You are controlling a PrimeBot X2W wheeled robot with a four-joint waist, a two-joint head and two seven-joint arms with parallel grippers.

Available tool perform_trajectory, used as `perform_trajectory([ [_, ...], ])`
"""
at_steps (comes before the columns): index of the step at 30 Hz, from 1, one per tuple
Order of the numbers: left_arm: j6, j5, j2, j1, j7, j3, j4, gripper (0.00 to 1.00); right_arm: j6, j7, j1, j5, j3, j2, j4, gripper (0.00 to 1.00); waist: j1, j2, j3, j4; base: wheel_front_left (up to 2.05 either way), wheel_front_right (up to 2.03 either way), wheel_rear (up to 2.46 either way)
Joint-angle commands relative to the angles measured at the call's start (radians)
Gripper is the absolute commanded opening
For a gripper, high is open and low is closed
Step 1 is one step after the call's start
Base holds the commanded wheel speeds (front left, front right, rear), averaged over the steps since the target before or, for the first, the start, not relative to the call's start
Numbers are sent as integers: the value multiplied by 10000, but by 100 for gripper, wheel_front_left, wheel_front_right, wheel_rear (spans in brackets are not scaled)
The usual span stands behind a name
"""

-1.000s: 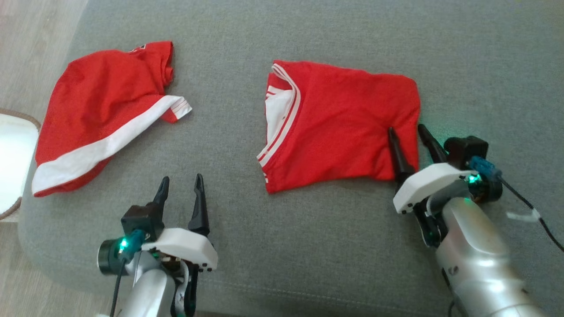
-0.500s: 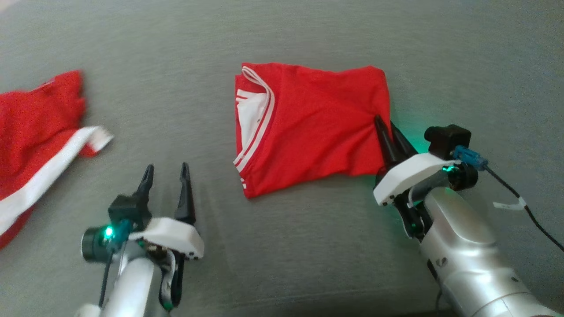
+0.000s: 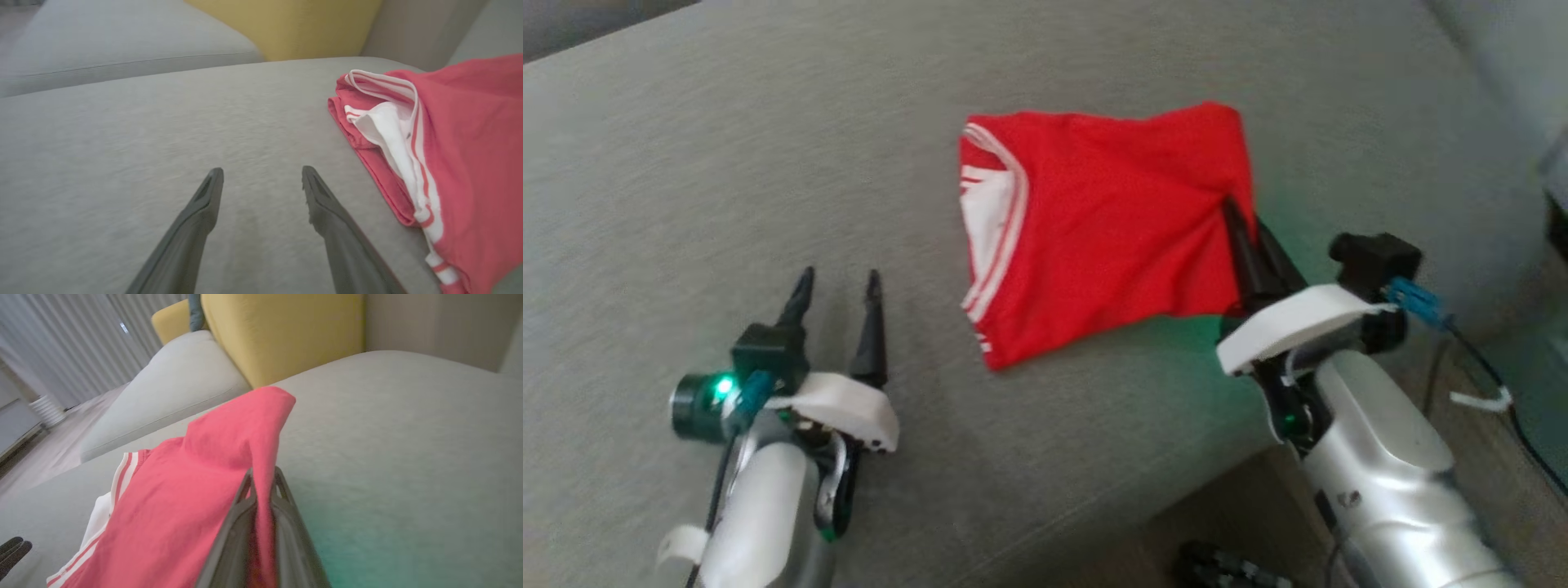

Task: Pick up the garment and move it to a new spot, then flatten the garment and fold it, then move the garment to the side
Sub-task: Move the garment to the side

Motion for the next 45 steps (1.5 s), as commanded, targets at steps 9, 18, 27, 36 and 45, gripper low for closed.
perform_trajectory([
  [9, -376, 184, 57, -1055, -122, -439, 321, 100, 65, -136, 352, -864, -1083, 47, -1075, 0, 0, 0, 428, -851, 0, 0, 0],
  [18, -107, 264, 149, -733, -122, -252, 23, 100, 65, -137, -1985, -3412, -2276, 47, 280, 0, 0, 0, 710, -758, 0, 0, 0],
  [27, -81, 391, 224, -700, -122, -176, -410, 100, 65, -137, -4390, -6042, -4678, -1222, 2270, 0, 0, 0, 1231, 268, 0, 0, 0],
  [36, -77, 427, 273, -754, -122, -56, -587, 100, 65, -137, -5237, -7669, -6249, -1685, 2751, 0, 0, 0, 1483, 489, 0, 0, 0],
  [45, -70, 419, 286, -846, -122, 74, -585, 100, 65, -137, -5235, -8414, -6412, -1400, 2275, 100, 0, 0, 1532, 452, 0, 0, 0],
])
